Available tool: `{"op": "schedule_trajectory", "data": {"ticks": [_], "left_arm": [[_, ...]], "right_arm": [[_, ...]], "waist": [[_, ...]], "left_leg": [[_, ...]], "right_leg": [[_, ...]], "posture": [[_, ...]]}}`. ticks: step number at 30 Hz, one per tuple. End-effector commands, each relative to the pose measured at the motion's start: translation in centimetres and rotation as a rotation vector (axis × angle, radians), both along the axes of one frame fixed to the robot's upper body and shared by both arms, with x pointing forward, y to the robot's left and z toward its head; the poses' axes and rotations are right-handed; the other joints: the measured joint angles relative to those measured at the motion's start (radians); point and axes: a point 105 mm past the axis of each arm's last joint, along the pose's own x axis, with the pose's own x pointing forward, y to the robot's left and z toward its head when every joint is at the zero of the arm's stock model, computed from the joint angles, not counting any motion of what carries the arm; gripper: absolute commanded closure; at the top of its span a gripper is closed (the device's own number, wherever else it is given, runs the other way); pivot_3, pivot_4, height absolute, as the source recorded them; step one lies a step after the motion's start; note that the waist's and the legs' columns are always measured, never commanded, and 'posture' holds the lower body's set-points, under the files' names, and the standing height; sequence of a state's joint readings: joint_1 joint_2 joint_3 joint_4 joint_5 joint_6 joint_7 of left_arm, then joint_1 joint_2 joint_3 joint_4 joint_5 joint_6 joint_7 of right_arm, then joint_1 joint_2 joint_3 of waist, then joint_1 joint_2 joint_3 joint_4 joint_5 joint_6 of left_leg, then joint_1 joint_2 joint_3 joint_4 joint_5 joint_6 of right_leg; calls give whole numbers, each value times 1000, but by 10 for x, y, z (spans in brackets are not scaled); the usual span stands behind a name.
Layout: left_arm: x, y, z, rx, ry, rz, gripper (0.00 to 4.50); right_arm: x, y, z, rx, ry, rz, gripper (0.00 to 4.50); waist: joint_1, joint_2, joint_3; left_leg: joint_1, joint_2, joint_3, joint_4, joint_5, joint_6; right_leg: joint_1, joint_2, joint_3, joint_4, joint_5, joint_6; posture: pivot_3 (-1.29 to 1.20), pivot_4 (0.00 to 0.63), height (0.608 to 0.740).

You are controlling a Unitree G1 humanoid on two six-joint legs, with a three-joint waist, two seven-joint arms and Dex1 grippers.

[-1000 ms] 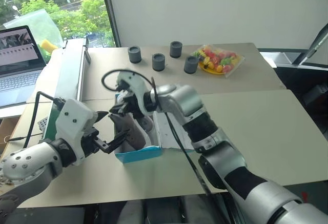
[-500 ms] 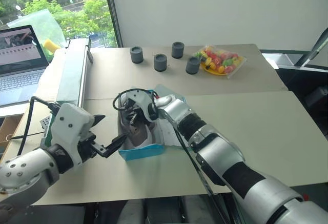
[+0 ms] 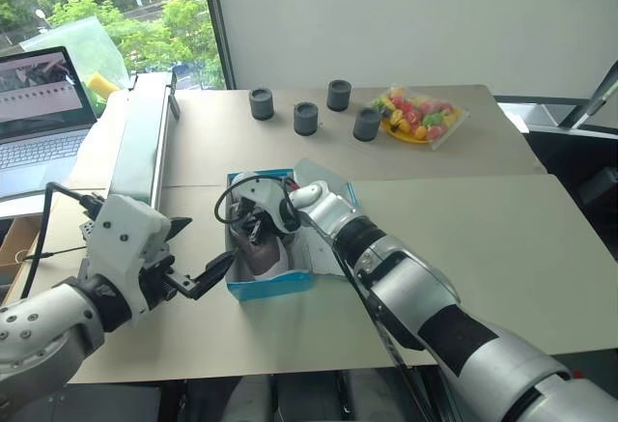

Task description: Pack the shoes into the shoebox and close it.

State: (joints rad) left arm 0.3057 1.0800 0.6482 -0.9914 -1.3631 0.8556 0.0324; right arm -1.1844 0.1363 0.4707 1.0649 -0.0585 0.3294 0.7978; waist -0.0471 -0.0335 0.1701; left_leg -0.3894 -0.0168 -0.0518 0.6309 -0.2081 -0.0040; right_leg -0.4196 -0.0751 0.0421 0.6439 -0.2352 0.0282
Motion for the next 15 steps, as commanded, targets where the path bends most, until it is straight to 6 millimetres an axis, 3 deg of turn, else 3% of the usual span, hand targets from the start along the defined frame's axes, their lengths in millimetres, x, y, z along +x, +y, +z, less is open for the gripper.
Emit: {"op": "schedule_trajectory", "data": {"ticks": [1, 6, 13, 15], "left_arm": [[0, -3, 7, 12, -32, -14, 0], [2, -4, 5, 6, -29, -18, 0], [8, -6, 4, 0, -41, -29, 0], [10, -6, 4, -1, -46, -34, 0]], "right_arm": [[-69, 47, -48, -16, 184, 162, 4453], [-61, 48, -31, 33, 205, 129, 4453], [-32, 31, 62, 223, 213, 106, 4453], [-31, 24, 76, 254, 223, 104, 4453]], "waist": [[0, 0, 0], [1, 0, 0], [2, 0, 0], [0, 0, 1]], "left_leg": [[0, 0, 0, 0, 0, 0], [0, 0, 0, -1, 0, 0], [-2, 0, 0, -1, 0, 0], [-3, 0, 0, -1, 0, 0]], "right_leg": [[0, 0, 0, 0, 0, 0], [0, 0, 0, 0, 0, 0], [-3, 0, 0, 0, 0, 0], [-3, 0, 0, 0, 0, 0]], "posture": [[0, 150, 740], [0, 150, 740], [0, 150, 740], [0, 150, 740]]}}
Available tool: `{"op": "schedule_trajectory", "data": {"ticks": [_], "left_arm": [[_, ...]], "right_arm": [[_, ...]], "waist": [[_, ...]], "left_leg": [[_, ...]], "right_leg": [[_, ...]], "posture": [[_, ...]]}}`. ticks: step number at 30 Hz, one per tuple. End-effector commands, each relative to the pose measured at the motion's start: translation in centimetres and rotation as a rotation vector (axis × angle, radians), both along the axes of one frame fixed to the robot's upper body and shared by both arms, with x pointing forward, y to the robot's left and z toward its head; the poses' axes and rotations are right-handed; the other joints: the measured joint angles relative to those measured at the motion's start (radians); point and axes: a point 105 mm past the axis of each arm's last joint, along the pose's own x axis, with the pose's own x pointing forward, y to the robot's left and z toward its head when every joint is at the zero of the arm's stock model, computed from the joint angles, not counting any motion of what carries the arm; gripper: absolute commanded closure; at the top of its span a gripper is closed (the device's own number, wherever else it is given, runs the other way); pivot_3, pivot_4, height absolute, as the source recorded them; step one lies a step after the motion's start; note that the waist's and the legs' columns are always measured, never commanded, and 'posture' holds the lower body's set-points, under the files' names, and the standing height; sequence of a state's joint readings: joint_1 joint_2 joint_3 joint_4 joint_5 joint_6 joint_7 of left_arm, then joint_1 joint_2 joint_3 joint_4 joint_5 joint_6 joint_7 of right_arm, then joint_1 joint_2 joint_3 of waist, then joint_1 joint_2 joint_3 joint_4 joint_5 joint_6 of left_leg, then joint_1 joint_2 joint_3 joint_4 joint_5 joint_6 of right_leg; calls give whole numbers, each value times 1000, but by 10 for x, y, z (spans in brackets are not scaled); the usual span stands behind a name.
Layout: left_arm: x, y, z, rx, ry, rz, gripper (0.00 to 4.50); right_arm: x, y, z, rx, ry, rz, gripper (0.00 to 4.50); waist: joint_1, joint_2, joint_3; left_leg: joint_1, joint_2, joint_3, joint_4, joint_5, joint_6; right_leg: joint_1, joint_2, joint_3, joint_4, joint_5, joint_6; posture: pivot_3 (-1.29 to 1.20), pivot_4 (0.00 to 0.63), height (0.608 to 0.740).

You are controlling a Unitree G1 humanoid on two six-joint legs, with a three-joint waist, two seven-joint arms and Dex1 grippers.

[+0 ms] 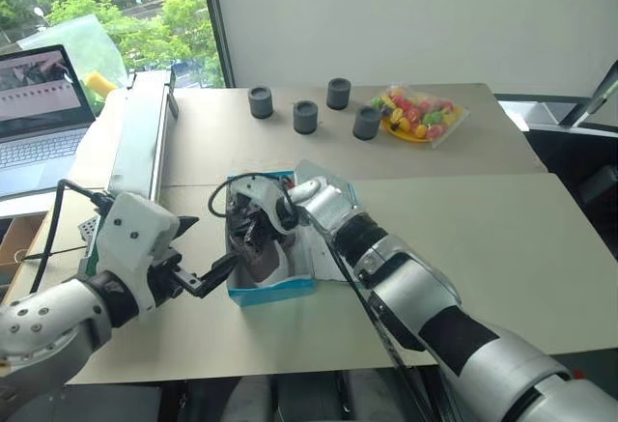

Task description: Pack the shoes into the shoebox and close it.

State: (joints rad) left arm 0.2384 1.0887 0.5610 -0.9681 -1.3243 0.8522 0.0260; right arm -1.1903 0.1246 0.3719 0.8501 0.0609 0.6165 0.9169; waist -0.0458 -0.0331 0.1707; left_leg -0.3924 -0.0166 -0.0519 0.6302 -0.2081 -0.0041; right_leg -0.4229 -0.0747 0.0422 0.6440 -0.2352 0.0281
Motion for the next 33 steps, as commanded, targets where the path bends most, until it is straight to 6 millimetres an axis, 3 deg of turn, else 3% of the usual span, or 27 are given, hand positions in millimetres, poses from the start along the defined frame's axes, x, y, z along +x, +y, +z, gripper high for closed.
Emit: {"op": "schedule_trajectory", "data": {"ticks": [1, 5, 7, 10, 13, 16, 21, 26, 29, 33], "left_arm": [[5, -2, 6, -8, -49, -11, 0], [9, -2, 7, -6, -59, -23, 0], [11, -3, 8, -4, -64, -33, 0], [11, -4, 7, -4, -67, -37, 0], [5, 0, -4, 0, -40, -47, 0], [-5, 8, -14, 26, -12, -60, 0], [-17, 28, -20, 99, -6, -75, 0], [-28, 31, -33, 135, 56, -154, 0], [-23, 32, -33, 138, 49, -180, 0], [-18, 31, -30, 146, 34, -203, 0]], "right_arm": [[-13, 6, 50, 139, 22, 71, 4453], [-9, -17, 74, 188, 44, 33, 4453], [2, -43, 94, 264, 84, -50, 4453], [9, -71, 109, 313, 93, -122, 4453], [-5, -130, 117, 325, 96, -139, 4453], [-37, -165, 117, 338, 146, -101, 4453], [-94, -202, 86, 210, 222, -59, 4453], [-131, -207, 28, -23, 281, -58, 4453], [-135, -199, -21, -163, 290, -129, 4453], [-131, -187, -53, -186, 300, -255, 4453]], "waist": [[-1, 0, 0], [6, 0, 0], [10, 0, 0], [13, 0, 0], [13, 0, 0], [14, 0, 0], [4, 2, 1], [5, 1, 1], [5, 0, 1], [9, 0, 1]], "left_leg": [[0, 0, 0, 0, 0, 0], [-1, 0, 0, 0, 0, 0], [-1, -1, 1, 2, 0, 0], [-3, -1, 1, 3, 0, 0], [-4, -1, 1, 2, 0, 0], [-8, -1, 1, 2, 0, 0], [-8, 0, 3, 2, -1, 1], [-5, 1, 6, 5, -1, 1], [-5, 2, 7, 5, -1, 1], [-6, 2, 6, 6, -1, 1]], "right_leg": [[0, 0, 0, 0, 0, 0], [0, 0, -1, 0, 0, 0], [1, -1, -2, 0, 0, 0], [1, -1, -3, -1, 0, 0], [-1, -1, -3, -2, 0, 0], [-3, -1, -4, -4, 0, 1], [-3, -1, -1, -3, -1, 1], [1, -1, -1, -3, -7, 6], [2, -1, -1, -4, -7, 7], [0, 0, -1, -3, -6, 6]], "posture": [[0, 150, 740], [0, 150, 740], [0, 150, 740], [0, 150, 740], [0, 150, 740], [0, 150, 740], [0, 150, 740], [0, 150, 740], [0, 150, 740], [0, 150, 740]]}}
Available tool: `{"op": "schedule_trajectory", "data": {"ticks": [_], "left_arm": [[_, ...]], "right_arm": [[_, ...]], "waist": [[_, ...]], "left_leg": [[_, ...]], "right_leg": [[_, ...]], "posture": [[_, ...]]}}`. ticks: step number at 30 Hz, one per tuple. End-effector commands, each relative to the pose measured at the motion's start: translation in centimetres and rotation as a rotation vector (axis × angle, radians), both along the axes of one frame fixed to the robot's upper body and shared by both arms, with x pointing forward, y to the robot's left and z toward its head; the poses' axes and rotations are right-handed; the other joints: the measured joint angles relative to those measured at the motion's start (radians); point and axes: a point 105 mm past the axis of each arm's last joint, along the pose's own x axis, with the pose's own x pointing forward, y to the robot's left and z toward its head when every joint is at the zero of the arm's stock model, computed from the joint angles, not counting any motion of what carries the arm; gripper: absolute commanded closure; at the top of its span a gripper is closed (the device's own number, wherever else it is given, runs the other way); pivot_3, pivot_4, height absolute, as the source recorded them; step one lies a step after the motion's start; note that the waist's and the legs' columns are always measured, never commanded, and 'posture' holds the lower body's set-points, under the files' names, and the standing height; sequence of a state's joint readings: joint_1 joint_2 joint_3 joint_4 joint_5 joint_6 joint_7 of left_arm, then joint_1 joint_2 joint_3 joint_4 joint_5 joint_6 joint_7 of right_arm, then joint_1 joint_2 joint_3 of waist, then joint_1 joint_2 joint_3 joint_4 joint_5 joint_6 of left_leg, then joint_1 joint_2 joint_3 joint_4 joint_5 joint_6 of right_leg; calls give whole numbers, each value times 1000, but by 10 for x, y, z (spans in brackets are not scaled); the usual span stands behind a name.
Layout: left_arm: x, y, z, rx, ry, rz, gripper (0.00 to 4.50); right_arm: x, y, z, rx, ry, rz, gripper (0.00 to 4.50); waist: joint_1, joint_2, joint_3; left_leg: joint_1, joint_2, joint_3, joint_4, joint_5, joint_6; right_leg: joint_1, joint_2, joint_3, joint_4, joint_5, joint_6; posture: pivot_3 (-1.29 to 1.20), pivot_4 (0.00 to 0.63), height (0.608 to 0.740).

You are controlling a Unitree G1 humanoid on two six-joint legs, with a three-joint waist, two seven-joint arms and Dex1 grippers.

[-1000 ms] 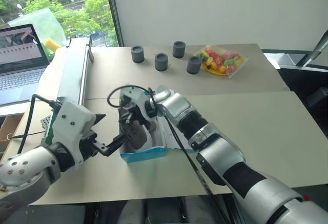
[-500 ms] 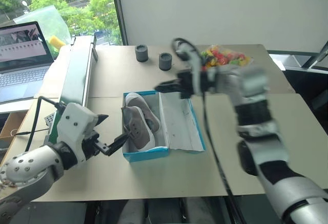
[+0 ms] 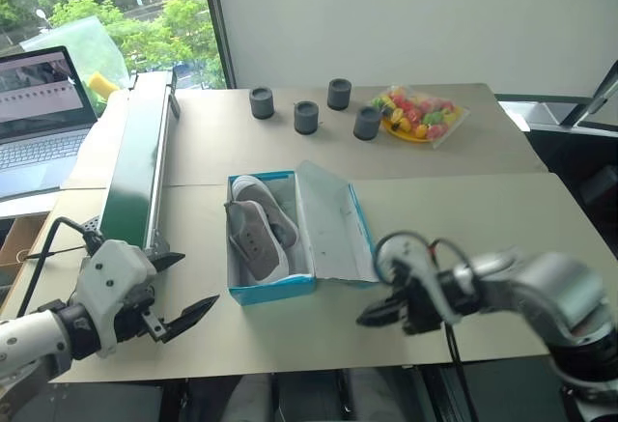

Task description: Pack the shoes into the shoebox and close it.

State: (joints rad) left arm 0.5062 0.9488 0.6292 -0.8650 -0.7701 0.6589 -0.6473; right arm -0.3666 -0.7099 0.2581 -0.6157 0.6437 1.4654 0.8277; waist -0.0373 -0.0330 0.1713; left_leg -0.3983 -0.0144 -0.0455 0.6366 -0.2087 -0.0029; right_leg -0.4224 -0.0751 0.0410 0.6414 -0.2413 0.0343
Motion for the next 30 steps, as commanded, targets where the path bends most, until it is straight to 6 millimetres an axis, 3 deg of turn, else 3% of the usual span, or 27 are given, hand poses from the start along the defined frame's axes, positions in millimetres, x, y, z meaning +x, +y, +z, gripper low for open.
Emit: {"op": "schedule_trajectory", "data": {"ticks": [1, 5, 12, 18, 23, 27, 30], "left_arm": [[3, -2, 6, 16, -29, -34, 0], [5, -3, 7, 17, -28, -44, 0], [10, -5, 11, 15, -30, -65, 0], [19, -10, 13, 0, -39, -80, 0], [23, -14, 15, -10, -40, -90, 0], [24, -16, 17, -17, -42, -89, 0], [26, -16, 19, -19, -50, -73, 0]], "right_arm": [[16, 6, -17, -54, -88, -140, 4453], [36, 2, -37, -111, -156, -335, 4453], [75, -12, -44, -113, -291, -753, 4453], [115, -32, -27, 179, -277, -1238, 4453], [133, -49, -12, 282, -399, -1419, 4453], [145, -54, -8, 412, -388, -1517, 4453], [157, -39, 8, 740, -212, -1510, 4453]], "waist": [[0, 0, 0], [2, -1, -1], [-2, -3, -2], [-3, -2, -1], [-4, -1, -1], [-15, -1, -1], [-18, -1, -1]], "left_leg": [[-1, 0, 0, 1, 0, 0], [-2, -1, -2, 1, 0, 0], [0, 0, -3, 2, 0, 0], [0, 4, -3, 3, 0, 0], [-2, 2, -2, 3, 0, 0], [0, 4, -2, 2, 0, 0], [0, 6, -2, 2, 0, 0]], "right_leg": [[-1, 0, 0, 0, 2, -2], [0, -2, 1, -1, 4, -3], [1, 0, 0, 0, 4, -3], [1, 2, 0, 0, 3, 2], [0, 1, 0, 0, 6, -3], [0, 2, 1, 0, 7, -4], [0, 4, 1, 0, 7, -4]], "posture": [[0, 150, 740], [0, 150, 740], [0, 150, 740], [0, 150, 740], [0, 150, 740], [0, 150, 740], [0, 150, 740]]}}
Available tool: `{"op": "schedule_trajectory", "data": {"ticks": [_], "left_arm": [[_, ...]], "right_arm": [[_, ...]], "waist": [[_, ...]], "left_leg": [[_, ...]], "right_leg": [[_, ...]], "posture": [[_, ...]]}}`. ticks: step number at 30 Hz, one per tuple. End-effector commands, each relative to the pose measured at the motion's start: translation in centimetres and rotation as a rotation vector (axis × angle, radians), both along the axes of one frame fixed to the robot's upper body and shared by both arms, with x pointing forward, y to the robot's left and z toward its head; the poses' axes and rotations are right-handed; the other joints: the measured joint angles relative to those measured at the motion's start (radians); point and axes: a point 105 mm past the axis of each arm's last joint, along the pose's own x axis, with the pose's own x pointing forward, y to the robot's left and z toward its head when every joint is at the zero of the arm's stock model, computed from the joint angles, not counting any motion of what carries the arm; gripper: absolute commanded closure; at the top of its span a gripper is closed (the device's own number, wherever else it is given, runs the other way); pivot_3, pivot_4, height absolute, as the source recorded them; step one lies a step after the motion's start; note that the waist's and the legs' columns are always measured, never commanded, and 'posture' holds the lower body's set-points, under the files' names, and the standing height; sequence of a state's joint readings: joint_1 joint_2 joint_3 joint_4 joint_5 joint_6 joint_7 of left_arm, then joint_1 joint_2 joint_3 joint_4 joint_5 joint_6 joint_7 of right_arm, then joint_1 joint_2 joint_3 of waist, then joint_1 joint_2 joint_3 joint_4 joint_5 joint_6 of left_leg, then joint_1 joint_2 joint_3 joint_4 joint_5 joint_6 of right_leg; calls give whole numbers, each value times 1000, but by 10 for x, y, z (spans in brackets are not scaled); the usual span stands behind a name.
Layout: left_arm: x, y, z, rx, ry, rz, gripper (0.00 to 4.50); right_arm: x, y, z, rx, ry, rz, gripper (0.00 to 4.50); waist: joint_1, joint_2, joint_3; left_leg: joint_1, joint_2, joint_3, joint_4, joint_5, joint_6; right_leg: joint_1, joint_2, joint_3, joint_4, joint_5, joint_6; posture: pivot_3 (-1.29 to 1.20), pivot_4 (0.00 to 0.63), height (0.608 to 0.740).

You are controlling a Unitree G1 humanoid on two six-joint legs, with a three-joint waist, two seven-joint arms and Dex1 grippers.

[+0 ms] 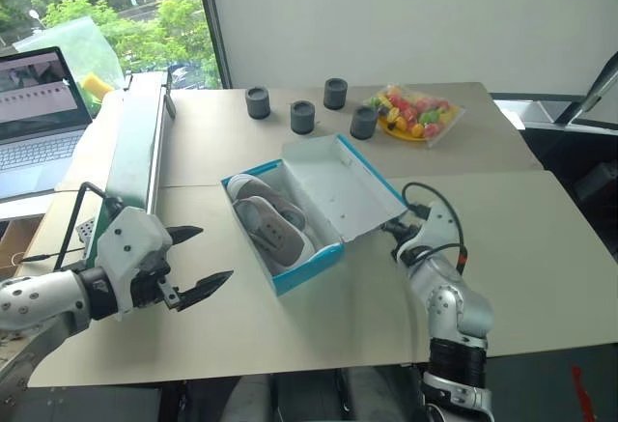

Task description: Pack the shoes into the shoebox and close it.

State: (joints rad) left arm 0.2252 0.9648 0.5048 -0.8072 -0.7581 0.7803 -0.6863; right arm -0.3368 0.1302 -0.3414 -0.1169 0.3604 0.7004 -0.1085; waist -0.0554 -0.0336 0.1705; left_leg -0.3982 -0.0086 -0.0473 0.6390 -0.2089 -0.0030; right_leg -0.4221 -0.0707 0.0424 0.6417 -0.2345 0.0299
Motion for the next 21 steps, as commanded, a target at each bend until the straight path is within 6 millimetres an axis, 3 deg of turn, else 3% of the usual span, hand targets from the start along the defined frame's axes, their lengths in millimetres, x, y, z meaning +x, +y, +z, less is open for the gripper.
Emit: {"op": "schedule_trajectory", "data": {"ticks": [1, 7, 11, 16, 19, 21], "left_arm": [[2, -1, 7, 0, -32, 8, 0], [2, 0, 9, 1, -36, 25, 0], [0, 1, 8, 2, -41, 53, 0], [-8, 2, 7, 6, -38, 78, 0], [-13, 2, 8, 4, -29, 90, 0], [-19, 6, 11, 22, -29, 110, 0]], "right_arm": [[10, 32, 27, 450, -155, 92, 4453], [5, 68, 79, 663, -323, 392, 4453], [-5, 90, 105, 637, -375, 612, 4453], [-37, 125, 137, 446, -456, 966, 4453], [-57, 144, 137, 250, -449, 1169, 4453], [-58, 154, 134, 122, -437, 1244, 4453]], "waist": [[1, 0, 0], [-5, 3, 2], [-14, 3, 2], [-12, 4, 2], [-10, 4, 2], [-10, 3, 2]], "left_leg": [[0, 0, 0, 0, 0, 0], [0, 2, 0, 0, 0, 0], [1, 6, 0, 0, 0, 0], [0, 8, 1, 0, 0, 0], [0, 8, 1, 0, 0, 0], [0, 8, 1, 0, 0, 0]], "right_leg": [[0, 0, 0, 0, 0, 0], [0, 1, 1, 0, 1, -1], [0, 6, 2, 0, 2, -2], [-1, 10, 2, 0, 2, -5], [-1, 10, 2, 0, 2, -5], [-1, 10, 1, -1, 2, -5]], "posture": [[0, 150, 740], [0, 150, 740], [0, 150, 740], [0, 150, 740], [0, 150, 740], [0, 150, 740]]}}
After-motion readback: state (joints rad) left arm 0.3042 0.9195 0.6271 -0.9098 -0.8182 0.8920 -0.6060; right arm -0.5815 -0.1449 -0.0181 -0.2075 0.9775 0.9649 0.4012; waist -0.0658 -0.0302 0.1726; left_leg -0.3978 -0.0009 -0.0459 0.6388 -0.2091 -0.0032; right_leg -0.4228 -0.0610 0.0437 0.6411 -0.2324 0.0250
